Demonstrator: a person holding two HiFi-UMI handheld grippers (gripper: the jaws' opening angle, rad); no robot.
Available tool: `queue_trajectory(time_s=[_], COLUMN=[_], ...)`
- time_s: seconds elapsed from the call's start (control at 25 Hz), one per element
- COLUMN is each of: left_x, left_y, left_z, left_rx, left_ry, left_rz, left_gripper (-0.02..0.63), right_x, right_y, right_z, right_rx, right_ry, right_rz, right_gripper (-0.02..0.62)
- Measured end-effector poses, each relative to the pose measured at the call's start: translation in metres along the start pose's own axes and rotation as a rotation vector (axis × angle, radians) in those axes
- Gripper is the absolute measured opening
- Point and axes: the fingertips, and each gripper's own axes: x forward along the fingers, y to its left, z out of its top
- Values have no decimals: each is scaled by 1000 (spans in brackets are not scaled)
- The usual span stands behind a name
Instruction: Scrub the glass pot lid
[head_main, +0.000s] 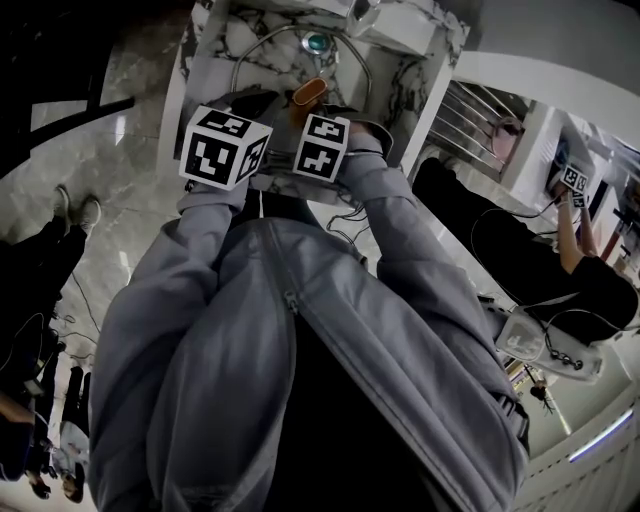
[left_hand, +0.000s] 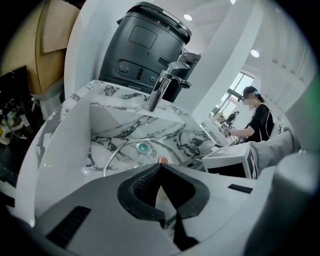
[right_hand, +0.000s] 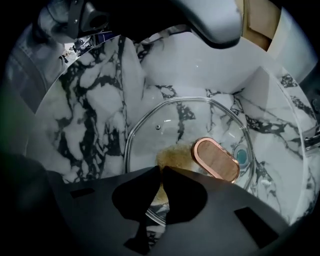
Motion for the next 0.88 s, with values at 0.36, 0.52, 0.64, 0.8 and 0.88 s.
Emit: queue_trajectory(time_s=[0.36, 0.52, 0.64, 0.8, 0.88], left_x=[-4, -6, -7, -8, -8], left_y=[-2, -1, -3, -5, -6], left_z=[-4, -5, -6, -8, -8], left_rx=[1, 2, 3, 8, 12], left_ry=[-5, -5, -4, -2, -2], left_rz=[0, 0, 0, -5, -8], left_gripper=[14, 14, 14, 14, 15], right_x=[7, 12, 13, 7, 1], right_y=[28, 47, 57, 62, 62], right_z=[5, 6, 6, 5, 6], right_rx=[-10, 1, 41, 72, 95], right_ry=[23, 27, 18, 2, -17], right_rz=[97, 171, 238, 271, 274], right_gripper=[41, 41, 41, 41, 41])
